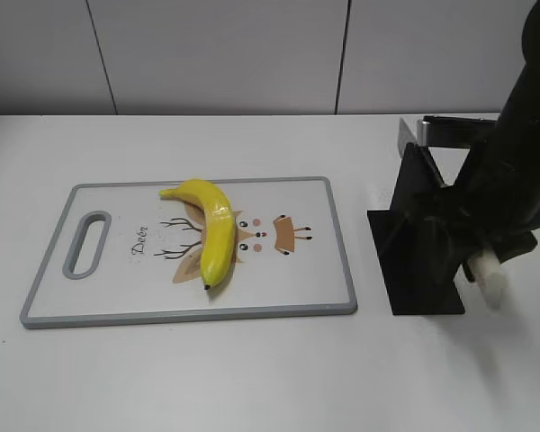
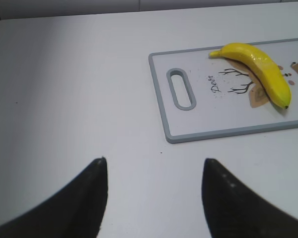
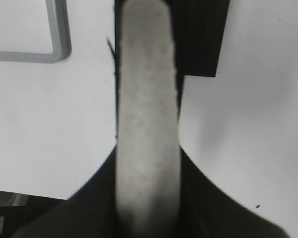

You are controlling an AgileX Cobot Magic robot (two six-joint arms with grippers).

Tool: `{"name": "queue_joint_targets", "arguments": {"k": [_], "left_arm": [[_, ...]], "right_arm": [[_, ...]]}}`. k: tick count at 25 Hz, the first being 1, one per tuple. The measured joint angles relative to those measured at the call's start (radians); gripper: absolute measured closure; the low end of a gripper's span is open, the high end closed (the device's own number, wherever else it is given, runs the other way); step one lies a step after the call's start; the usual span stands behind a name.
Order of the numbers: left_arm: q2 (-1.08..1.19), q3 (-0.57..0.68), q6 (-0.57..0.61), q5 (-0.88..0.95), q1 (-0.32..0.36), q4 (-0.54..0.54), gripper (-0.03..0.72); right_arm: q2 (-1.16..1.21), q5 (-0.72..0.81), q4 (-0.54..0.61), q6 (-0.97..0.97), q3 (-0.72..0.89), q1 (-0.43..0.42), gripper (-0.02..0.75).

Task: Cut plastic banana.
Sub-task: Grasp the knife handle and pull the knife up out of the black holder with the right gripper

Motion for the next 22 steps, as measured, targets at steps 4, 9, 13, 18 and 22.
{"name": "queue_joint_targets", "arguments": {"k": [4, 9, 13, 18, 22], "left_arm": [[0.000, 0.000, 0.000, 0.000, 0.000, 0.000, 0.124], [0.000, 0.000, 0.000, 0.000, 0.000, 0.000, 0.124], [0.000, 0.000, 0.000, 0.000, 0.000, 0.000, 0.124], [0.000, 0.000, 0.000, 0.000, 0.000, 0.000, 0.124], [0.000, 0.000, 0.000, 0.000, 0.000, 0.000, 0.124]], "right_arm": [[-0.007, 0.003, -0.003, 0.009, -0.001, 0.001, 0.561], [-0.042, 0.023, -0.003, 0.013, -0.001, 0.002, 0.562], [-0.118, 0.057, -0.002, 0.016, -0.002, 0.002, 0.562], [-0.225, 0.065, -0.002, 0.019, -0.002, 0.002, 0.563], [-0.298, 0.069, 0.001, 0.018, -0.022, 0.002, 0.563]]}}
